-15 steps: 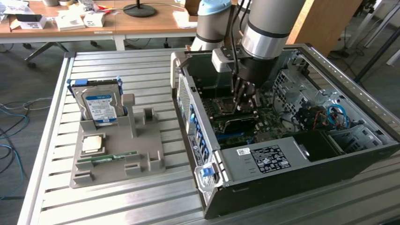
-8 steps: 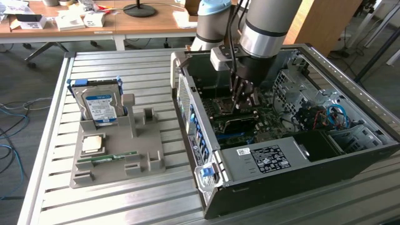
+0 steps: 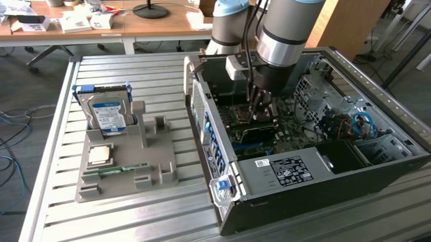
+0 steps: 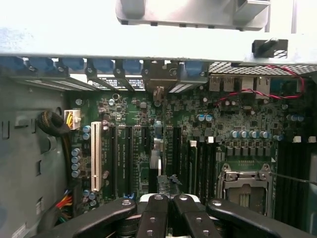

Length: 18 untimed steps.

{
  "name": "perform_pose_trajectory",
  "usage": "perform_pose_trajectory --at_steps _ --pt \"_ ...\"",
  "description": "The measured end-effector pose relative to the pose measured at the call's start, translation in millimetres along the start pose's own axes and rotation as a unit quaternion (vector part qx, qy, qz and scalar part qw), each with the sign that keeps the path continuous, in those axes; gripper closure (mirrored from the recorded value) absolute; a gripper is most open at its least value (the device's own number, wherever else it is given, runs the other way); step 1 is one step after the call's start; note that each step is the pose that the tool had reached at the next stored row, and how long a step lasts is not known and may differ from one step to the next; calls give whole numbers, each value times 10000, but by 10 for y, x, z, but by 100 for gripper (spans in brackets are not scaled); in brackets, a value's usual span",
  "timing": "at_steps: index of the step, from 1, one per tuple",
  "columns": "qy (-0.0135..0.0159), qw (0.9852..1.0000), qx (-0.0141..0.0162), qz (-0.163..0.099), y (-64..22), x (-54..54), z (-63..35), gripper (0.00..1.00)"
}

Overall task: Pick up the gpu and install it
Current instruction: 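Press down on the gpu until it lock into place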

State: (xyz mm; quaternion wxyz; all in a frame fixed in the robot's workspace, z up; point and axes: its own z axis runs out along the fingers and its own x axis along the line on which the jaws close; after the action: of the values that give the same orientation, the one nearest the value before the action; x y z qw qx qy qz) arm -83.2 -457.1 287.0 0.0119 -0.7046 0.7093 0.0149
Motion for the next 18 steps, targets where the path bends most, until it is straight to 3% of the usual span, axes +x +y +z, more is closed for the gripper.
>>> perform_pose_trajectory --at_steps 18 --pt "0 10000 0 -1 23 3 76 89"
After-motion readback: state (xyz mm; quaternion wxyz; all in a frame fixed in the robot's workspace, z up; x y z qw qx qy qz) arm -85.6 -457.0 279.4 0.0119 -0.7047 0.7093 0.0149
